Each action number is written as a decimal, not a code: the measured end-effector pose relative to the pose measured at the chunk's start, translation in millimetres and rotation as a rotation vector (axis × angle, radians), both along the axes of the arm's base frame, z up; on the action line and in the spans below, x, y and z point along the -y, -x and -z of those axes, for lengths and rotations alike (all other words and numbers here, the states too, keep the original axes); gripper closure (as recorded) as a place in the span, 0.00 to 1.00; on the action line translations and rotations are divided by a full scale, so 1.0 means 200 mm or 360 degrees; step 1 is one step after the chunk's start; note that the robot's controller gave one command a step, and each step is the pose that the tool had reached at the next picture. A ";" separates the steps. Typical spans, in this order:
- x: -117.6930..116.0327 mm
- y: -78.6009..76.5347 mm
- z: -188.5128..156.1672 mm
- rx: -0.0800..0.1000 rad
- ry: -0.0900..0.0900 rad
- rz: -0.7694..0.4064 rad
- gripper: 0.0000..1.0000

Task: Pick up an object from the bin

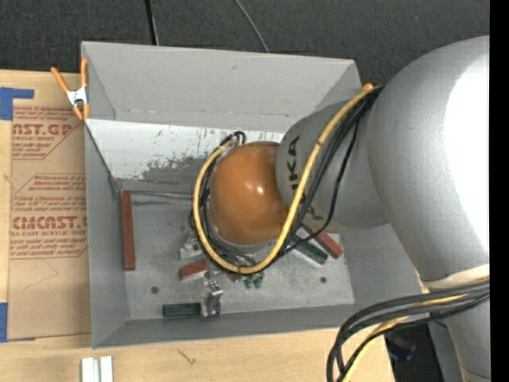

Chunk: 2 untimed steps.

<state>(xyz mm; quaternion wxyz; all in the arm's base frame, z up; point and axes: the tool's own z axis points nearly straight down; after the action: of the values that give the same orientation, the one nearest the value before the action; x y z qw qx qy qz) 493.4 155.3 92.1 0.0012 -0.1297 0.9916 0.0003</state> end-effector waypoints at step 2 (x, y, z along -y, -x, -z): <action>0.04 -0.12 0.06 -0.0037 -0.0008 -0.0187 0.00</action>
Offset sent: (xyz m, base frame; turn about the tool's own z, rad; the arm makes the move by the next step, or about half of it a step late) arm 0.0831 -0.0416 -0.0073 -0.0681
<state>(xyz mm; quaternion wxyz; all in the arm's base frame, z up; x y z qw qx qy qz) 517.6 148.3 80.7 -0.0099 -0.1878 0.9821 0.0044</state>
